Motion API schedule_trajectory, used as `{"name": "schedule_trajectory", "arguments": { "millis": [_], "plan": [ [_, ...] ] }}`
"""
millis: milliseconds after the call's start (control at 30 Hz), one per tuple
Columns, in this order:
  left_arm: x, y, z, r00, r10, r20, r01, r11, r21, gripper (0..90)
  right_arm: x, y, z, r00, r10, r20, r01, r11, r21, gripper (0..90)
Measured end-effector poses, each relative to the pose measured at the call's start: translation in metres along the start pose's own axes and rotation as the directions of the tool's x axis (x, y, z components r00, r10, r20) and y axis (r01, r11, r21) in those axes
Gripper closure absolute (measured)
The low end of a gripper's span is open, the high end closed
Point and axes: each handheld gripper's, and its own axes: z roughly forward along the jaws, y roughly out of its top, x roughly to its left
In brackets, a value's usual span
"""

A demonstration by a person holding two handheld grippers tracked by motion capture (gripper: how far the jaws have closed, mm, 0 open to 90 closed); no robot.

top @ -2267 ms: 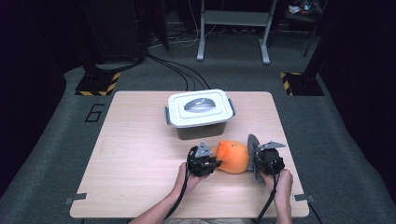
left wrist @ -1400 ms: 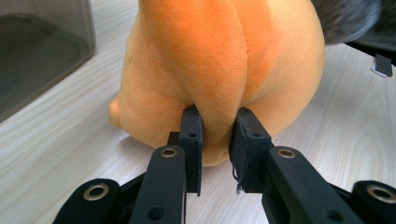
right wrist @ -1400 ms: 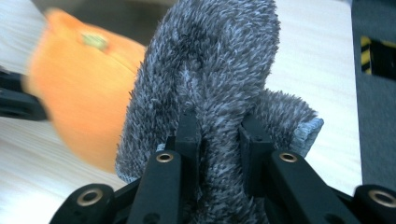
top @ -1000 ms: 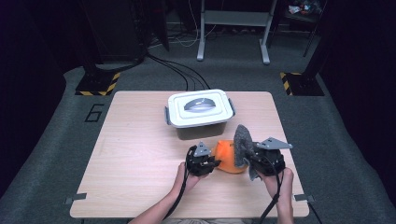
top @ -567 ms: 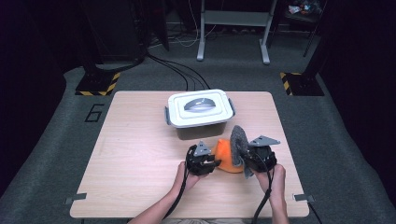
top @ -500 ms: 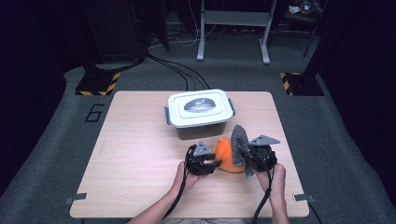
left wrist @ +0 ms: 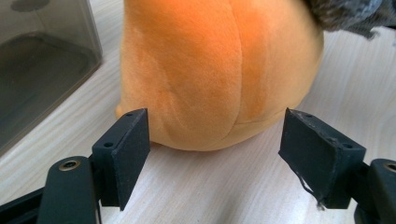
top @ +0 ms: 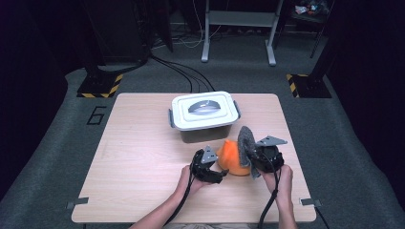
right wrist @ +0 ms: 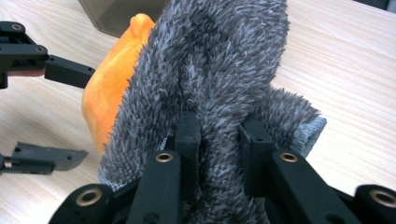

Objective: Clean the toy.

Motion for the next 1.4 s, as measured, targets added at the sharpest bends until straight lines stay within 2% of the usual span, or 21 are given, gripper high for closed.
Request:
{"name": "schedule_trajectory", "arguments": {
  "millis": [33, 133, 233, 300, 333, 367, 433, 500, 633, 667, 733, 767, 800, 833, 900, 933, 967, 1067, 1267, 1300, 1400],
  "plan": [
    [-0.001, 0.000, 0.003, 0.9997, 0.022, -0.009, -0.022, 0.9997, 0.011, 24.5, -0.001, 0.000, 0.001, 1.0000, 0.004, -0.001, -0.004, 1.000, -0.001, 72.8],
    [-0.004, 0.000, 0.007, 0.9988, 0.044, -0.021, -0.044, 0.9989, 0.019, 29.4, -0.003, -0.001, 0.002, 1.0000, 0.005, 0.000, -0.005, 1.000, -0.003, 72.8],
    [-0.004, 0.000, 0.008, 0.9974, 0.066, -0.028, -0.065, 0.9977, 0.018, 38.7, -0.004, -0.001, 0.001, 1.0000, 0.006, -0.003, -0.006, 1.000, 0.000, 72.7],
    [-0.006, 0.000, 0.009, 0.9928, 0.107, -0.053, -0.106, 0.9941, 0.025, 46.8, -0.004, -0.001, 0.002, 1.0000, 0.005, 0.002, -0.005, 1.000, -0.003, 72.7],
    [-0.006, 0.000, 0.009, 0.9928, 0.107, -0.053, -0.106, 0.9941, 0.025, 51.4, -0.004, -0.002, 0.002, 1.0000, 0.001, 0.004, -0.001, 1.000, -0.005, 72.8],
    [-0.007, 0.000, 0.009, 0.9891, 0.134, -0.062, -0.132, 0.9907, 0.032, 54.7, -0.004, -0.002, 0.002, 1.0000, 0.003, 0.005, -0.003, 1.000, -0.006, 72.7],
    [-0.006, -0.001, 0.009, 0.9892, 0.132, -0.064, -0.131, 0.9910, 0.029, 61.4, -0.003, -0.002, 0.002, 0.9999, 0.011, 0.009, -0.011, 1.000, -0.011, 72.7],
    [-0.003, -0.002, 0.009, 0.9933, 0.105, -0.048, -0.104, 0.9943, 0.024, 67.6, -0.002, -0.002, 0.002, 1.0000, 0.006, 0.002, -0.006, 1.000, -0.015, 72.7],
    [-0.002, -0.002, 0.008, 0.9943, 0.095, -0.047, -0.094, 0.9954, 0.016, 73.8, -0.003, -0.003, 0.001, 1.0000, 0.002, 0.003, -0.002, 1.000, -0.028, 72.7],
    [-0.002, -0.002, 0.008, 0.9943, 0.095, -0.047, -0.094, 0.9954, 0.016, 74.8, -0.002, -0.003, 0.001, 0.9998, 0.016, 0.009, -0.015, 0.999, -0.032, 72.7],
    [-0.001, -0.002, 0.006, 0.9977, 0.059, -0.033, -0.058, 0.9983, 0.004, 76.4, -0.004, -0.004, -0.001, 1.0000, 0.008, 0.003, -0.008, 0.999, -0.040, 72.8],
    [-0.001, -0.002, 0.006, 0.9977, 0.059, -0.033, -0.058, 0.9983, 0.004, 76.8, -0.004, -0.004, -0.003, 1.0000, 0.000, 0.005, 0.000, 0.999, -0.046, 72.9],
    [0.001, -0.002, 0.004, 0.9995, 0.028, -0.016, -0.028, 0.9996, -0.001, 77.1, -0.004, -0.005, -0.004, 0.9999, 0.009, 0.006, -0.008, 0.999, -0.051, 72.9],
    [0.001, -0.002, 0.004, 0.9995, 0.028, -0.016, -0.028, 0.9996, -0.001, 77.2, -0.004, -0.005, -0.004, 0.9999, 0.009, 0.006, -0.008, 0.999, -0.051, 72.9],
    [0.002, -0.002, 0.001, 0.9997, -0.017, 0.016, 0.017, 0.9998, -0.008, 77.4, -0.004, -0.004, -0.013, 1.0000, 0.003, 0.008, -0.002, 0.998, -0.065, 72.9],
    [0.002, -0.001, 0.000, 0.9989, -0.036, 0.030, 0.037, 0.9993, -0.010, 77.5, -0.004, -0.003, -0.015, 0.9999, 0.003, 0.011, -0.003, 0.998, -0.067, 72.9],
    [0.002, -0.001, 0.000, 0.9989, -0.036, 0.030, 0.037, 0.9993, -0.010, 77.6, -0.003, -0.003, -0.018, 0.9999, 0.003, 0.010, -0.003, 0.998, -0.071, 73.0],
    [0.002, 0.001, -0.005, 0.9937, -0.096, 0.058, 0.097, 0.9953, -0.009, 77.6, 0.000, 0.000, -0.027, 1.0000, -0.007, 0.001, 0.007, 0.996, -0.088, 72.9],
    [0.000, 0.003, -0.008, 0.9893, -0.122, 0.081, 0.122, 0.9926, 0.005, 77.3, 0.013, 0.007, -0.037, 0.9981, -0.053, -0.030, 0.049, 0.993, -0.103, 72.7],
    [-0.002, 0.004, -0.009, 0.9854, -0.144, 0.091, 0.145, 0.9894, -0.004, 77.3, 0.015, 0.008, -0.037, 0.9975, -0.061, -0.036, 0.057, 0.993, -0.099, 72.7],
    [-0.004, 0.003, -0.009, 0.9822, -0.156, 0.104, 0.158, 0.9875, -0.007, 77.2, 0.020, 0.010, -0.036, 0.9962, -0.072, -0.049, 0.067, 0.993, -0.097, 72.7]
  ]
}}
